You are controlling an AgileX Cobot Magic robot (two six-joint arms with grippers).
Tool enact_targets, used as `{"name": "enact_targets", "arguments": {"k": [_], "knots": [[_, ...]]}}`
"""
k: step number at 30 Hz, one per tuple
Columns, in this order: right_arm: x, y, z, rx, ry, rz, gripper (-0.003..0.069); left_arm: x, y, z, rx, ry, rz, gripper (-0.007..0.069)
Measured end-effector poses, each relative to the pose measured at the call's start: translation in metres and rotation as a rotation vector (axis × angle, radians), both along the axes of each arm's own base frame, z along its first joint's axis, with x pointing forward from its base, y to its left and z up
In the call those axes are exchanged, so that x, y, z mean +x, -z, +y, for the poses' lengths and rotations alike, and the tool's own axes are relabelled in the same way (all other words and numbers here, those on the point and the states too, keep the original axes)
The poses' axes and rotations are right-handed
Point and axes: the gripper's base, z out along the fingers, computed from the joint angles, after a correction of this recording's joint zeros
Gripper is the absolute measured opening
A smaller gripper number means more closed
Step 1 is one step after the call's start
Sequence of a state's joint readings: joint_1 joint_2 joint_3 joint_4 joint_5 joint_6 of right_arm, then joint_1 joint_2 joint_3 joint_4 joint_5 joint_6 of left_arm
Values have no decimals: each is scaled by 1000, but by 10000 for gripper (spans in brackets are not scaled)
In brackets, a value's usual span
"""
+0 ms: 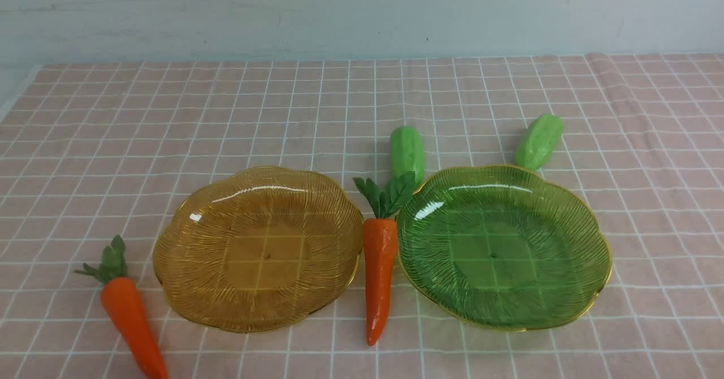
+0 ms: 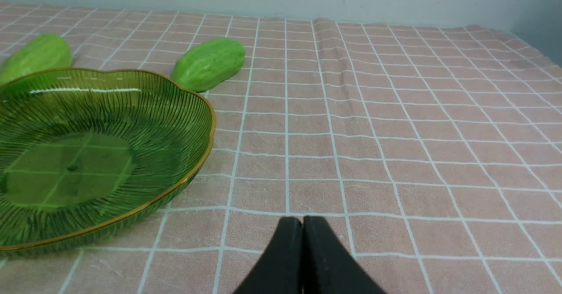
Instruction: Put different types of vegetables on the plate.
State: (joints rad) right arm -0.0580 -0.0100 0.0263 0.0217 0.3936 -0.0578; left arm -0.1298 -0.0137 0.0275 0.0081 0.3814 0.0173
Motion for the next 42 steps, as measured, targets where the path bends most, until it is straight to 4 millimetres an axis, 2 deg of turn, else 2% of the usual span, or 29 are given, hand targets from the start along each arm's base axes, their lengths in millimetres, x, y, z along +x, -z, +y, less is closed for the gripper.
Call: {"name": "enact_targets", "arguments": {"k": [12, 15, 20, 26, 30, 34, 35, 37, 39, 41, 42], "knots": [[0, 0, 0, 0, 0, 0, -15, 0, 0, 0, 0, 0, 0, -3], [0, 0, 0, 0, 0, 0, -15, 0, -1, -1, -44, -3, -2, -3], [0, 0, 0, 0, 0, 0, -15, 2, -12, -6, -416, -34, -79, -3], [0, 0, 0, 0, 0, 0, -15, 4, -26, -4, -641, -60, -199, -3], [0, 0, 0, 0, 0, 0, -15, 3, -46, 6, -737, -103, -440, -3], [0, 0, 0, 0, 0, 0, -15, -2, -70, 8, -714, -84, -521, -3], [0, 0, 0, 0, 0, 0, -15, -5, -86, 6, -678, -58, -525, -3], [0, 0, 0, 0, 0, -1, -15, -4, -111, -1, -597, -10, -440, -3], [0, -1, 0, 1, 0, -11, -15, -3, -122, -4, -565, 10, -399, -3], [1, -4, 1, 39, 2, -54, -15, 9, -136, -12, -485, 51, -229, -3], [2, -8, 1, 96, 5, -103, -15, 23, -138, -17, -426, 63, -85, -3]]}}
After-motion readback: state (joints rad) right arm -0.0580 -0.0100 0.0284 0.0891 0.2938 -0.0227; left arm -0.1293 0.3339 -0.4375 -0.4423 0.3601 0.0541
